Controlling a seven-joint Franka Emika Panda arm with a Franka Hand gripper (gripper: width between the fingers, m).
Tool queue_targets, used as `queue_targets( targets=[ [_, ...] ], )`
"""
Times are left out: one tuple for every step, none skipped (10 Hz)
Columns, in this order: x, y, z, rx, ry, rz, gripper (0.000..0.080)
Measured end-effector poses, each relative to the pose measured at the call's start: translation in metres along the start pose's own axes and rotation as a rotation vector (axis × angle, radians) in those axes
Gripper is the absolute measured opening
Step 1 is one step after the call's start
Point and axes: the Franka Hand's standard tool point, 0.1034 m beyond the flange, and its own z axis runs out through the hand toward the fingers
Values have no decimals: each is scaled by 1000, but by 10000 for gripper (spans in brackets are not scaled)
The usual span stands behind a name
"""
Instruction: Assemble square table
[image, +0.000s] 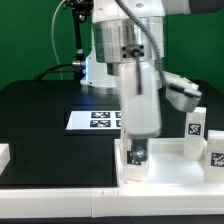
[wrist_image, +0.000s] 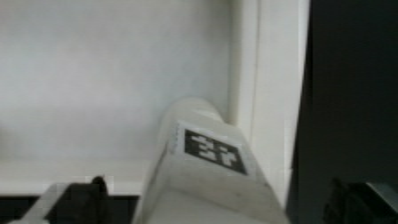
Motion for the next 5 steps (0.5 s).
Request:
queue_targets(
  targets=[
    [-1,1,2,10,2,-159,634],
    [-12,6,3,-5,3,-118,645],
    [-13,5,2,-5,6,-227,645],
    [-11,6,3,-6,8,-269,648],
    [-10,6,2,-9,10,-367,648]
  ],
)
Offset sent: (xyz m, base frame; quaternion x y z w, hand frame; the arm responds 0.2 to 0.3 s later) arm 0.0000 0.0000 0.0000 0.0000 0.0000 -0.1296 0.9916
